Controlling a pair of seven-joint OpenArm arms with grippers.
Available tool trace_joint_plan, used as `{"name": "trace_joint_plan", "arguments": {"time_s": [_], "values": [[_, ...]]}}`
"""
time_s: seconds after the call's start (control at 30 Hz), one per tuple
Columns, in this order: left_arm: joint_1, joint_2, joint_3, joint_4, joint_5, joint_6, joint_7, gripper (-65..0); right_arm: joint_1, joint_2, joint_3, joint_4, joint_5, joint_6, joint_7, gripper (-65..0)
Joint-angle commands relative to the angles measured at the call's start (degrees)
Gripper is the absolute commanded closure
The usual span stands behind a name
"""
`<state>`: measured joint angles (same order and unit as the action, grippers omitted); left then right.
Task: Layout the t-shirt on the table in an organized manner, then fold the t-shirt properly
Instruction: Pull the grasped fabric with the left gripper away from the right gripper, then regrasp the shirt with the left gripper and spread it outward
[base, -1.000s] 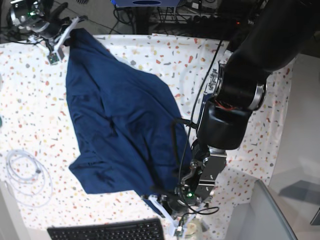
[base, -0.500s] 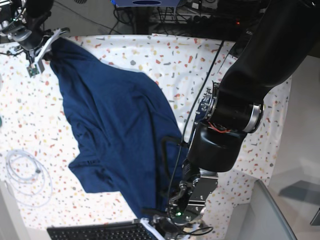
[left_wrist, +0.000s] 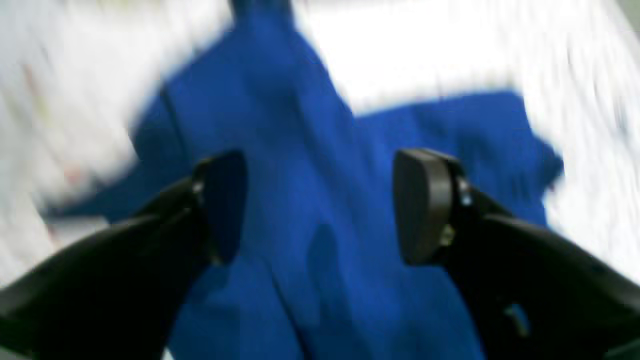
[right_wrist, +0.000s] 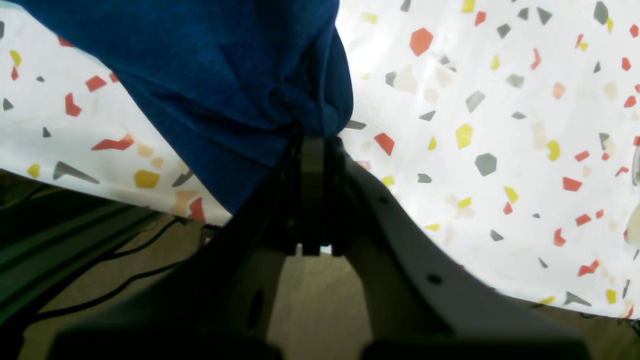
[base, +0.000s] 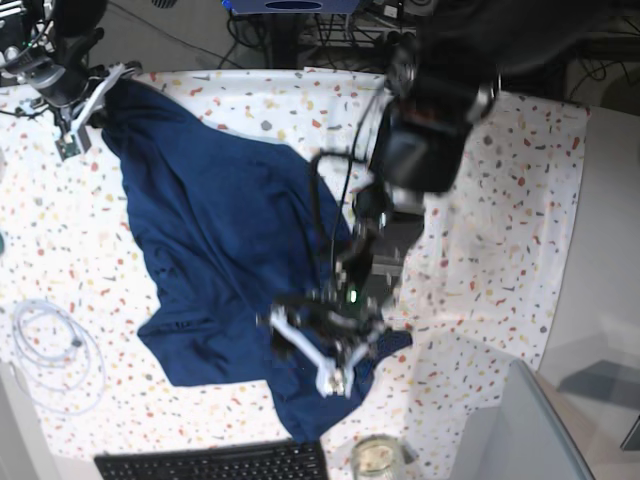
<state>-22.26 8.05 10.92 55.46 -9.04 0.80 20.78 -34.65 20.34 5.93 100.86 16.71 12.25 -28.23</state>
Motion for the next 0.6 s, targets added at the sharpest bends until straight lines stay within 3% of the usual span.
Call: {"name": "trace_joint_plan", "arguments": {"time_s": [0.0, 0.13, 0.27, 0.57], "values": [[1.1, -0.3, -1.3, 4.0, -0.1, -0.2, -0.7, -39.5, 0.5, 0.9, 0.4, 0.7, 0.3, -0.2, 1.1, 0.0], [11.1, -0.3, -9.5, 10.6, -0.1, -0.2, 0.5, -35.4, 0.9, 0.8, 0.4, 0.7, 0.3, -0.2, 1.1, 0.0], [14.9, -0.4, -13.2, 10.6, 0.0, -0.2, 0.5, -35.7, 1.7, 0.8, 0.4, -0.3, 0.4, -0.2, 1.1, 0.0], [10.7, 0.3, -13.2, -0.6, 0.0, -0.5, 0.4, -35.9, 2.8, -1.5, 0.4, -1.7, 0.3, -0.2, 1.1, 0.0]]}}
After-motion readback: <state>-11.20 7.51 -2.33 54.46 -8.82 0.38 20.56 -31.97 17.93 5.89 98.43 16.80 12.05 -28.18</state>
